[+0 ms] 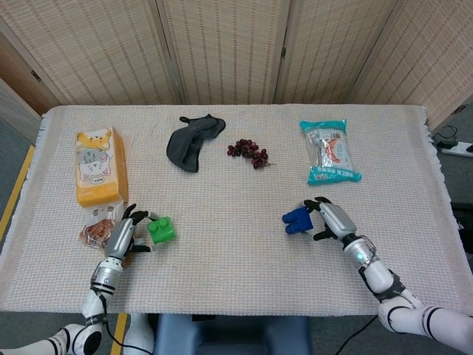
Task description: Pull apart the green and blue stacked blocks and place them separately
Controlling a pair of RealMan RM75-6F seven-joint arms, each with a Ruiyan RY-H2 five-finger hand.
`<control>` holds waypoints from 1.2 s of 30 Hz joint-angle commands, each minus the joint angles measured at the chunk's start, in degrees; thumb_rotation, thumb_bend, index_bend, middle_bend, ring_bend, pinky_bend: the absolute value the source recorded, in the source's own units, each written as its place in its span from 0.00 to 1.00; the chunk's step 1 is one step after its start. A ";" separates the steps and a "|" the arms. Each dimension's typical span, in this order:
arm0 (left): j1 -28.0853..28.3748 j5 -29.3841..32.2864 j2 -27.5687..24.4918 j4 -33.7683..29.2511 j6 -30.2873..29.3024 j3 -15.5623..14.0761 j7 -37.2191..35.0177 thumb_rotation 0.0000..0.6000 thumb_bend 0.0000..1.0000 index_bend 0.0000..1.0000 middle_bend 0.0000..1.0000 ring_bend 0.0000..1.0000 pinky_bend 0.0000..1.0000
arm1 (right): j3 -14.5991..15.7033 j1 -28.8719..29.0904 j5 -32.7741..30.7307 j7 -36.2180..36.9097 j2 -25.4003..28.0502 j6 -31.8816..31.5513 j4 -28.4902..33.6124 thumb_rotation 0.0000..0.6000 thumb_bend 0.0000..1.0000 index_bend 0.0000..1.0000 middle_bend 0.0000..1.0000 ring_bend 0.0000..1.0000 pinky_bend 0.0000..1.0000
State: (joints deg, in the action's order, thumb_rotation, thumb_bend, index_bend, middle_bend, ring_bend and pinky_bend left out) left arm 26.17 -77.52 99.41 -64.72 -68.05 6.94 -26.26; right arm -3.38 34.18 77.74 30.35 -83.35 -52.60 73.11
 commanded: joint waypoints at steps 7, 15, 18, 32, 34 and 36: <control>0.16 -1.26 -0.34 0.14 1.16 -0.40 0.46 1.00 0.34 0.39 0.47 0.11 0.00 | 0.45 0.21 2.00 2.04 2.18 2.24 1.98 1.00 0.33 0.24 0.13 0.11 0.00; 0.82 -0.23 -2.96 -3.31 5.39 -1.07 4.41 1.00 0.29 0.03 0.01 0.00 0.00 | 0.58 0.65 3.41 3.56 4.51 3.58 3.27 1.00 0.33 0.00 0.00 0.00 0.00; 1.04 -0.29 -3.37 -4.31 5.09 -0.60 5.91 1.00 0.27 0.00 0.00 0.00 0.00 | 0.91 0.68 4.12 4.33 5.78 3.93 4.28 1.00 0.33 0.00 0.00 0.00 0.00; 3.36 -8.65 -25.42 -22.49 4.05 -3.13 22.99 1.00 0.24 0.02 0.00 0.00 0.00 | -1.04 -6.76 10.82 -9.88 13.56 -17.95 11.53 1.00 0.33 0.00 0.00 0.00 0.00; 2.65 -8.81 -28.85 -25.69 3.59 -3.66 23.28 1.00 0.25 0.03 0.00 0.00 0.00 | -0.75 -8.84 10.19 -15.84 15.44 -20.43 13.41 1.00 0.33 0.00 0.00 0.00 0.00; 1.11 -8.55 -32.36 -27.96 2.61 -4.56 21.49 1.00 0.25 0.04 0.00 0.00 0.00 | -0.19 -12.33 8.21 -24.91 16.22 -24.09 15.27 1.00 0.33 0.00 0.00 0.00 0.00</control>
State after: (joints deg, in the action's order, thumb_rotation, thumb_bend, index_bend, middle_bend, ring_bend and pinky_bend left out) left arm 28.64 -85.13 72.68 -87.76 -64.32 3.81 -4.02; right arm -3.73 27.41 87.00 17.60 -70.05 -70.24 84.58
